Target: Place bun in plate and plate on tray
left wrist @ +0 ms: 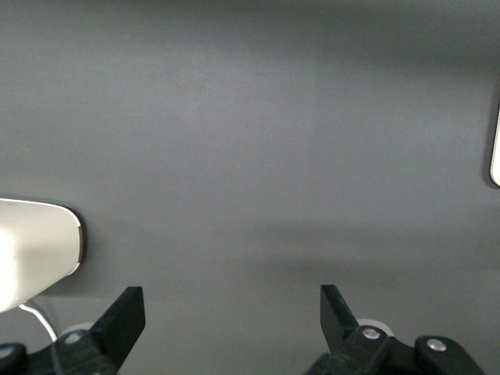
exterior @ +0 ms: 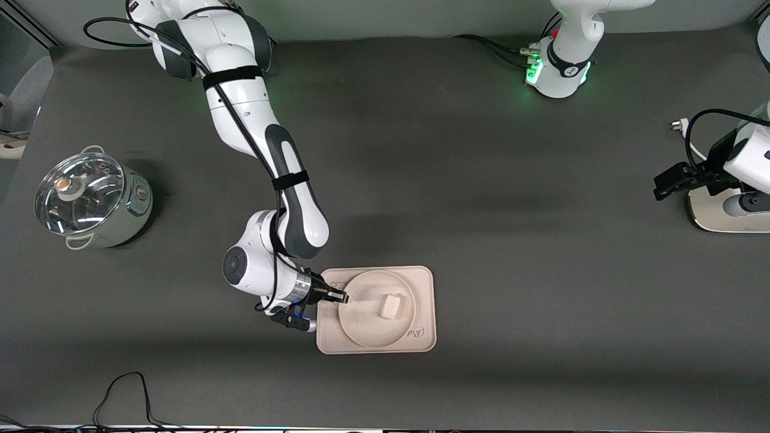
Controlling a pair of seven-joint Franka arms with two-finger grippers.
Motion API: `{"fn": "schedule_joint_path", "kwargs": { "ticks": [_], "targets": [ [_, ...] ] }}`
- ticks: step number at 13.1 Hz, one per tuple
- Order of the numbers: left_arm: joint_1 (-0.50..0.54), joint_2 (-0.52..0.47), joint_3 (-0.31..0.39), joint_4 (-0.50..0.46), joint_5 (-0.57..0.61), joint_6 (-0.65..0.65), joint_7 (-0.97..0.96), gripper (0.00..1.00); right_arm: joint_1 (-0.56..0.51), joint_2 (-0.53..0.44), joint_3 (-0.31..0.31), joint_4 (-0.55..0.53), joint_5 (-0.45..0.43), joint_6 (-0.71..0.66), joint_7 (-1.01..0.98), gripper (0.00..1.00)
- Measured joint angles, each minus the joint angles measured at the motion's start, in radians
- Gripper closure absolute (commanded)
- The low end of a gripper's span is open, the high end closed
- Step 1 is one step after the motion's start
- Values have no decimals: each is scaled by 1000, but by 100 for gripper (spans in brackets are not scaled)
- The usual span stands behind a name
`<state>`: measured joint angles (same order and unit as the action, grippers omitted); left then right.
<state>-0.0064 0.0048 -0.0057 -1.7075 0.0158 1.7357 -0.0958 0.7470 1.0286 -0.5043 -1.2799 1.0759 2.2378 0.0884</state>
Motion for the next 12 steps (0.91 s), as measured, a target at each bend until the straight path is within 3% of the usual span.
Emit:
{"fn": "schedule_joint_path", "kwargs": {
  "ticks": [3, 7, 9, 12],
  "targets": [
    [0, 0, -2, -1, 2, 7, 0, 0, 1, -20, -7, 5, -35, -8, -26, 0],
    [0, -10, -8, -4, 6, 33, 1, 0, -2, -189, -49, 0, -374, -210, -27, 0],
    [0, -22, -9, -10, 6, 33, 1, 0, -3, -323, -87, -1, -552, -400, -29, 0],
    [0, -28, -7, -17, 6, 32, 1, 0, 2, -552, -96, -6, -798, -637, -36, 0]
  ]
}}
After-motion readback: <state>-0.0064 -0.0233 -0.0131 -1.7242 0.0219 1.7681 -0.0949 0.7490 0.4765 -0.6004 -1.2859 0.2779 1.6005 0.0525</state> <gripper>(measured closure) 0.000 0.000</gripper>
